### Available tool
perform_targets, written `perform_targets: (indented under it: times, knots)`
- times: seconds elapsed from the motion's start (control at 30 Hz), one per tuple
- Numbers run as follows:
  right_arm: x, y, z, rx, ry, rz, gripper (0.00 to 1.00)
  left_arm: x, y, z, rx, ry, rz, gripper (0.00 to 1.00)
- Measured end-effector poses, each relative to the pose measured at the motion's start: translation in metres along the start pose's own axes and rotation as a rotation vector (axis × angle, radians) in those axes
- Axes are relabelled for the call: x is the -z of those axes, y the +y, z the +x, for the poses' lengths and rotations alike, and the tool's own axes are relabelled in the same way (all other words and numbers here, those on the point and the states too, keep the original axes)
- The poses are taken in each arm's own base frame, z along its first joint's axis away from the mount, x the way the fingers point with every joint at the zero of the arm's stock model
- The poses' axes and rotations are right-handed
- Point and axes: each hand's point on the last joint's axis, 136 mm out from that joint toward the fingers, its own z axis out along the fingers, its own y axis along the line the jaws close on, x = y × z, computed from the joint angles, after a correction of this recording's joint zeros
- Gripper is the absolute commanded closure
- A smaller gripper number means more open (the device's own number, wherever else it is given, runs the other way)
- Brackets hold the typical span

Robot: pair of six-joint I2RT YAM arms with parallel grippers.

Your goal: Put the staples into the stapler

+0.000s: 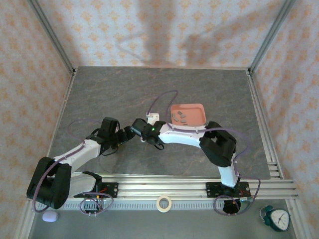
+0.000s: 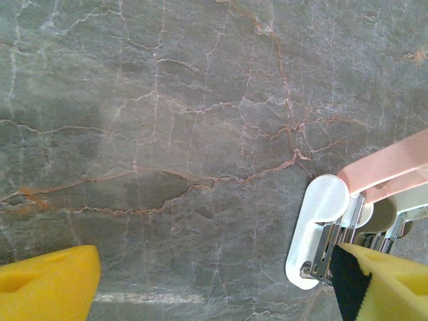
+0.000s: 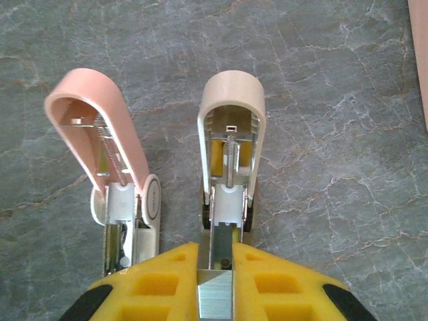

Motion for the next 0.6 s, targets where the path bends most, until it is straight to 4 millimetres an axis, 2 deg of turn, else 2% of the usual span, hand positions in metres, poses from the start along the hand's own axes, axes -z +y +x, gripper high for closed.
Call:
perform_targets:
  times: [0.6]
  knots:
    - [-0.0106,-0.0032,0.0031,0.002,0.017,0.014,0.83,0.0000,0.0010,0.0009,-0.001,0.004,-0.004,0.10]
